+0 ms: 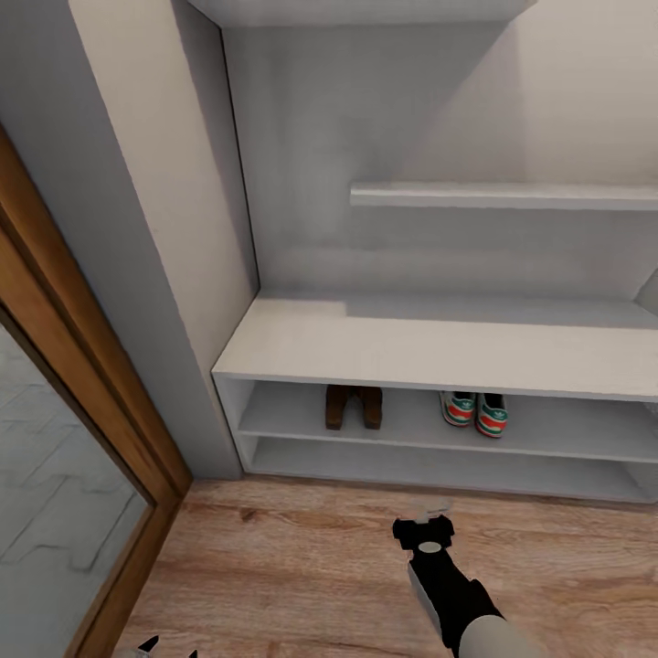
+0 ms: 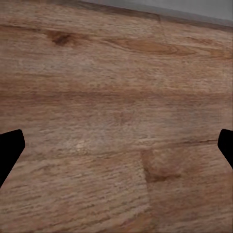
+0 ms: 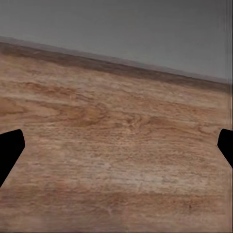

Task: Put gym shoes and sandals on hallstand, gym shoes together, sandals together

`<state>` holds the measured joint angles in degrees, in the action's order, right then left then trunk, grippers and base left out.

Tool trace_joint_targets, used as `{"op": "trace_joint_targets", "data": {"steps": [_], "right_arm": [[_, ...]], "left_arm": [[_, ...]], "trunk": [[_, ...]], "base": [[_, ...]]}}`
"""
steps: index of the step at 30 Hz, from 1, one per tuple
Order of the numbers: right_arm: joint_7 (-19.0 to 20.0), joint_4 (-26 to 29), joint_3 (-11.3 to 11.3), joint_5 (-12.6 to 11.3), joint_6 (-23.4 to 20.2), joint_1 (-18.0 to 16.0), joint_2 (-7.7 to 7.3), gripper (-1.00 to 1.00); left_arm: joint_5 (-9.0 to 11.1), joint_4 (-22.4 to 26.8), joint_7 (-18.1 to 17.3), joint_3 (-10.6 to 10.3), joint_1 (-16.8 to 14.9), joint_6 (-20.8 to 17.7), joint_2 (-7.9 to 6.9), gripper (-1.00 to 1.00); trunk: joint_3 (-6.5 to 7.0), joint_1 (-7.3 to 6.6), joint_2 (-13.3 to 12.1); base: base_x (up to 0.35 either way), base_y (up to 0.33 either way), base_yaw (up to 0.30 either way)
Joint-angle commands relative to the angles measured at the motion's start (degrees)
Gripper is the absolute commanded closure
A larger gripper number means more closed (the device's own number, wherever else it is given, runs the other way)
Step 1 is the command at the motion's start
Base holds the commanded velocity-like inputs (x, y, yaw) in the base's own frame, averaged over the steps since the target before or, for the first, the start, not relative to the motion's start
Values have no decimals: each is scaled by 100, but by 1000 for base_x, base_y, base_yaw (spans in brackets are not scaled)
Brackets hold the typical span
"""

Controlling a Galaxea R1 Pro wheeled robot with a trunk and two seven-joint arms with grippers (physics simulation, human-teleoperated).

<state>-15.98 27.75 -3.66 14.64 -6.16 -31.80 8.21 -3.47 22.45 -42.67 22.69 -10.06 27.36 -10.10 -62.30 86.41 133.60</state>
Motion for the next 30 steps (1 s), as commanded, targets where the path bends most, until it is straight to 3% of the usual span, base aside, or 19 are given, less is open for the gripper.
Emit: {"op": "trace_joint_targets", "data": {"steps": [1, 4, 5, 10, 15, 16, 21, 22, 30], "right_arm": [[32, -524, -27, 56, 509, -2, -259, -100], [122, -884, -28, 57, 907, 0, -455, -100], [234, -1096, -29, 53, 1141, 1, -603, -100], [751, -1525, -29, 29, 1527, 5, -986, -100], [1598, -1947, -29, -184, 1691, 7, -1325, -100], [2022, -2153, -29, -408, 1757, 9, -1493, -100], [2293, -2289, -27, -667, 2053, 28, -1654, -100], [2348, -2325, -19, -738, 2401, 113, -1692, -100], [2358, -2376, -14, -786, 3536, 561, -1721, -100]], "left_arm": [[-39, -4, 53, 70, -5, 22, 6, -100], [-39, -5, 94, 78, -5, 23, 7, -100], [-39, -13, 109, 84, -5, 22, 9, -100], [-36, -26, 133, 91, -5, 17, 19, -100], [-32, -36, 191, 120, -5, 15, 10, -100], [-30, -39, 299, 193, -5, 15, 9, -100], [-24, -40, 478, 376, -5, 21, 8, -100], [-23, -42, 534, 487, -5, 23, 8, -100], [-24, -46, 574, 590, -5, 24, 32, -100]], "trunk": [[-4, -1, 2], [-4, -1, 2], [-4, -1, 2], [-4, -1, 2], [-4, -1, 2], [-4, -1, 2], [-4, -1, 2], [-4, -1, 2], [-4, -1, 2]], "base": [[-1, -12, 0], [-1, -8, 0], [0, -4, 0], [0, -2, 0], [0, 0, 0], [0, 0, 0], [0, 0, 0], [0, 0, 0], [0, 0, 0]]}}
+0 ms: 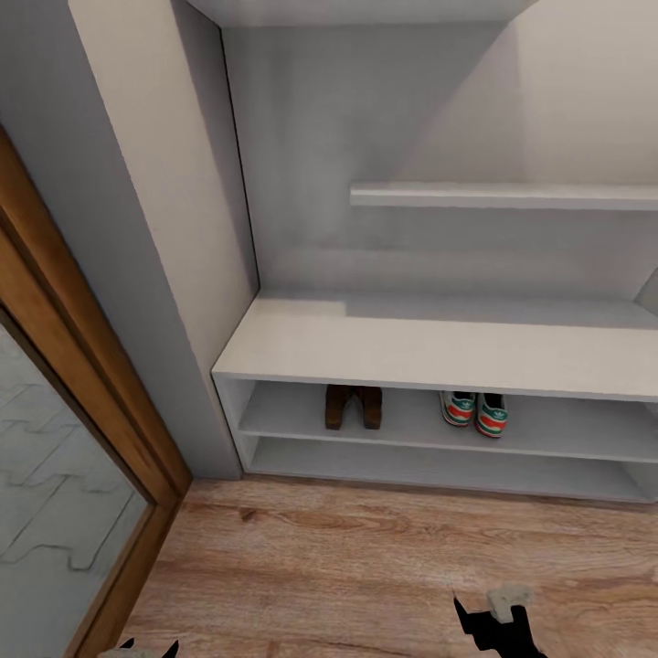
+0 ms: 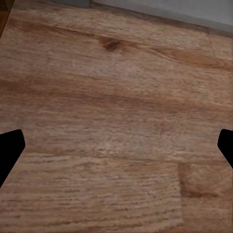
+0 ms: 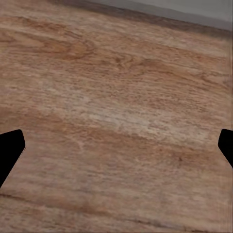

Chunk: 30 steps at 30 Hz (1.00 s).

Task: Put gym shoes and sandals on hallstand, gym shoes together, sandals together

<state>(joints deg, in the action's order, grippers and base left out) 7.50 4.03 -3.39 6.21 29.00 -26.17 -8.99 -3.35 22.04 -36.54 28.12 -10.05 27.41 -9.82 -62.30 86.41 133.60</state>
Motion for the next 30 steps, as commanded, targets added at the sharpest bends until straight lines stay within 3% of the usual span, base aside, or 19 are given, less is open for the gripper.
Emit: {"op": "trace_joint_targets", "data": {"steps": [1, 20, 30], "right_arm": [[9, -5, -41, 56, 43, 8, 0, -100], [-48, -169, -55, 47, 193, 148, -6, -100], [-799, -212, -49, 52, 343, 314, 37, -100]], "left_arm": [[-36, -3, -38, 49, -6, 19, 2, -100], [-40, -6, -17, 53, -6, 11, 13, -100], [-47, -13, 81, 49, -6, 10, 20, -100]], "trunk": [[-4, -1, 2], [-4, -1, 2], [157, -199, -359]], "base": [[0, 0, 0], [0, 0, 0], [0, 0, 0]]}}
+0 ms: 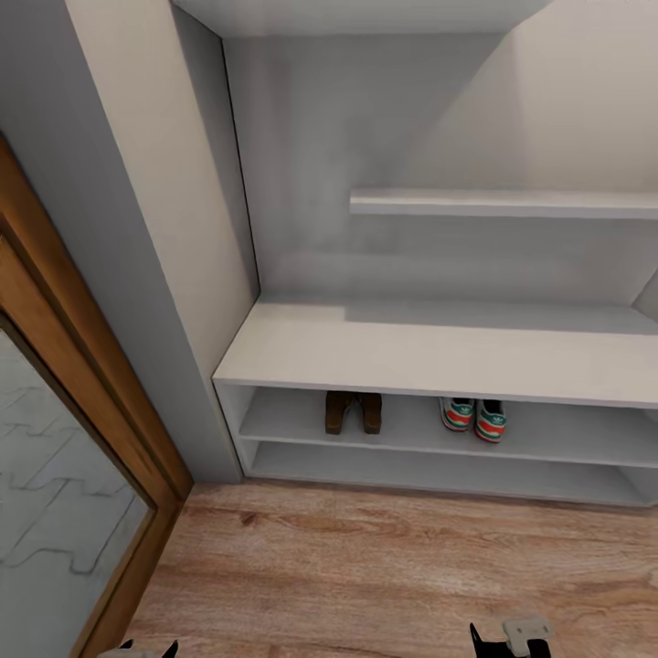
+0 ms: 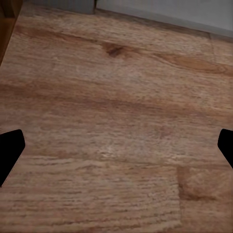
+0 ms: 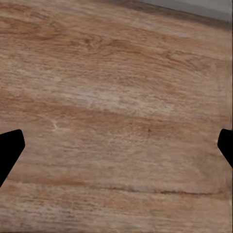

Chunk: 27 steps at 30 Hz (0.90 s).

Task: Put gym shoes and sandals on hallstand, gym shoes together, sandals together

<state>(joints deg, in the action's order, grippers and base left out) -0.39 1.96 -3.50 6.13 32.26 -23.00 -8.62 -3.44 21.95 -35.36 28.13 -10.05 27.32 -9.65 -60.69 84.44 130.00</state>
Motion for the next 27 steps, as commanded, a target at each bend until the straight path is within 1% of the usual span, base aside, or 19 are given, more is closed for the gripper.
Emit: {"op": "trace_joint_targets", "data": {"steps": [1, 8, 12, 21, 27], "right_arm": [[-70, -6, -38, 61, 19, 17, 7, -100], [-268, -10, -37, 63, 28, 106, 36, -100], [-298, -14, -37, 63, 21, 121, 43, -100], [-311, -27, -29, 76, 10, 136, 120, -100], [-306, -29, -28, 81, 1, 137, 236, -100]], "left_arm": [[-40, -5, -13, 47, -6, 19, 4, -100], [-60, -44, 166, 44, -6, 22, 7, -100], [-65, -91, 212, 43, -6, 25, 7, -100], [-70, -129, 245, 35, -6, 28, 7, -100], [-76, -135, 248, 30, -6, 28, 11, -100]], "trunk": [[14, -24, -40], [140, -177, -321], [212, -265, -481], [373, -463, -842], [481, -595, -1083]], "base": [[0, 0, 0], [0, 0, 0], [0, 0, 0], [0, 0, 0], [0, 0, 0]]}}
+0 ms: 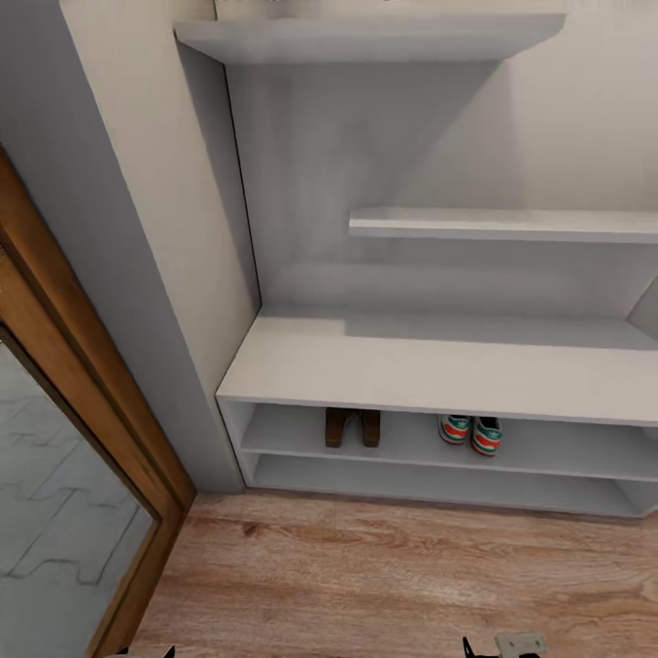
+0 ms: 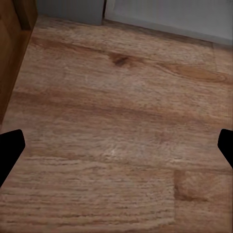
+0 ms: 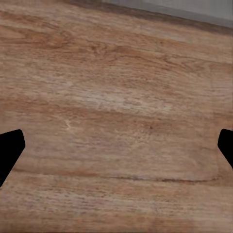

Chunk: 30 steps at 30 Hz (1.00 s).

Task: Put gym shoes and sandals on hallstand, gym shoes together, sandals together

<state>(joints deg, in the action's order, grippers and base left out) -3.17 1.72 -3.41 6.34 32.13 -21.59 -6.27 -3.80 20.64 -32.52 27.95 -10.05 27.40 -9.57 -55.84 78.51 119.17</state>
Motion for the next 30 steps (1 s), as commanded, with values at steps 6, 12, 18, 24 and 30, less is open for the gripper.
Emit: {"op": "trace_joint_targets", "data": {"steps": [6, 12, 18, 24, 30], "right_arm": [[-294, 4, -32, 70, -46, -3, 1627, -100], [-338, -7, -36, 95, -83, 5, 1544, -100], [-354, -6, -36, 101, -85, 6, 1355, -100], [-359, -6, -37, 104, -84, 6, 1289, -100], [-360, -5, -37, 104, -84, 6, 1227, -100]], "left_arm": [[-42, -4, -36, 40, -5, 20, 7, -100], [-42, -7, -35, 32, -5, 20, 8, -100], [-42, -8, -35, 36, 1, 20, 8, -100], [-42, -8, -35, 35, 8, 20, 8, -100], [-35, -8, -35, 43, 5, 20, 8, -100]], "trunk": [[104, -133, -240], [212, -265, -481], [319, -397, -722], [391, -485, -882], [391, -485, -882]], "base": [[0, 0, 0], [0, 0, 0], [0, 0, 0], [0, 0, 0], [0, 0, 0]]}}
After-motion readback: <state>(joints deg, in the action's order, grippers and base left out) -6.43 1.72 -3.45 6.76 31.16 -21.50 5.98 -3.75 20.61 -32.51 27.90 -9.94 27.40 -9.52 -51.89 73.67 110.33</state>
